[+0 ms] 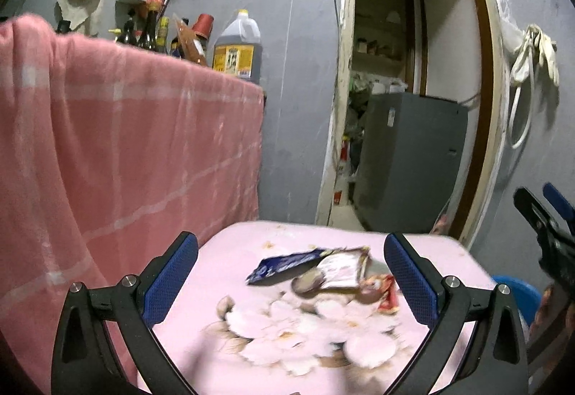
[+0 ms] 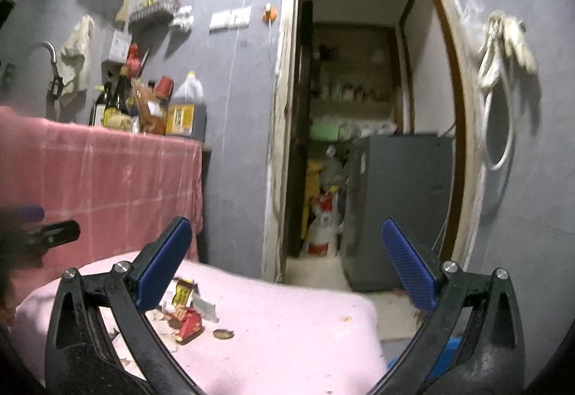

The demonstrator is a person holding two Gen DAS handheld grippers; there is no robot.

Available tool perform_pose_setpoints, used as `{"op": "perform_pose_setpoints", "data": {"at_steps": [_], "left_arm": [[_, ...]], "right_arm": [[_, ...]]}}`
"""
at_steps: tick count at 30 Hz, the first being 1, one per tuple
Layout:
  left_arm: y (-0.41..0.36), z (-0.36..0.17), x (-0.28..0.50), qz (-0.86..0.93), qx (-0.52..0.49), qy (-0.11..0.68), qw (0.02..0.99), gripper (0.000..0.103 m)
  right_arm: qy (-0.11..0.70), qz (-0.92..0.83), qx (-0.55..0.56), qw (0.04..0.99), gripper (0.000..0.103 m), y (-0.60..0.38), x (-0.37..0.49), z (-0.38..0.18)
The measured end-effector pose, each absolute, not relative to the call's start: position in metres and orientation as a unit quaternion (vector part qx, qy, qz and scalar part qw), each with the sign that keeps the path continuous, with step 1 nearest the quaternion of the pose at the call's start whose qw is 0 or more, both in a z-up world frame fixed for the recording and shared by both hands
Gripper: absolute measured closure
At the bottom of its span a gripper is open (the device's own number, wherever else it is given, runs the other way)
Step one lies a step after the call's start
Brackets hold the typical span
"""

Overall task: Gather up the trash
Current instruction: 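Move both open grippers back over the trash on the table, then grasp a pale peel piece with left gripper while right grasps a brown peel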

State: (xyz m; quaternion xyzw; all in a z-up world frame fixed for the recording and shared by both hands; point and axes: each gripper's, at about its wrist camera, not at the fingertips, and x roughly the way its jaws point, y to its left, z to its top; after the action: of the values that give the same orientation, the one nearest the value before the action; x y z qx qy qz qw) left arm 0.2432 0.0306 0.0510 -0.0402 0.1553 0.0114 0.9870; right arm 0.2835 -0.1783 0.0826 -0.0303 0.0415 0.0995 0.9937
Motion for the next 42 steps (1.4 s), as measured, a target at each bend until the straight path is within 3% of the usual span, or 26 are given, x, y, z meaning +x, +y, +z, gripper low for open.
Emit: {"op": "perform_pose_setpoints", "data": {"at_steps": [7, 12, 14, 17, 21, 26, 33, 38, 42], "left_arm": [[0.048, 0.027, 0.266, 0.001, -0.042, 0.221, 0.974, 0.002], [0.048, 0.011, 0.287, -0.013, -0.025, 0.286, 0.958, 0.003], [0.047, 0.007, 0.292, -0.021, -0.024, 0.303, 0.952, 0.009], [0.045, 0.001, 0.302, -0.037, -0.025, 0.328, 0.943, 0.021], [0.04, -0.003, 0.315, -0.054, -0.028, 0.349, 0.935, 0.028], [0.032, -0.009, 0.335, -0.075, -0.026, 0.379, 0.922, 0.042], [0.024, -0.01, 0.348, -0.086, -0.024, 0.388, 0.917, 0.05], [0.021, -0.011, 0.356, -0.096, -0.027, 0.392, 0.915, 0.061], [0.022, -0.013, 0.359, -0.099, -0.031, 0.398, 0.911, 0.062]], "right_arm": [[0.175, 0.121, -0.022, 0.977, 0.0, -0.172, 0.336, 0.056], [0.224, 0.141, -0.026, 0.964, 0.001, -0.17, 0.349, 0.039], [0.243, 0.148, -0.033, 0.958, 0.002, -0.165, 0.354, 0.034], [0.275, 0.156, -0.043, 0.948, 0.016, -0.158, 0.365, 0.027], [0.313, 0.168, -0.037, 0.934, 0.029, -0.157, 0.375, 0.017], [0.35, 0.182, -0.023, 0.919, 0.037, -0.158, 0.385, 0.007], [0.383, 0.199, -0.046, 0.901, 0.047, -0.144, 0.39, -0.004], [0.411, 0.218, -0.063, 0.883, 0.052, -0.133, 0.393, -0.015], [0.429, 0.22, -0.072, 0.873, 0.056, -0.13, 0.395, -0.021]]}}
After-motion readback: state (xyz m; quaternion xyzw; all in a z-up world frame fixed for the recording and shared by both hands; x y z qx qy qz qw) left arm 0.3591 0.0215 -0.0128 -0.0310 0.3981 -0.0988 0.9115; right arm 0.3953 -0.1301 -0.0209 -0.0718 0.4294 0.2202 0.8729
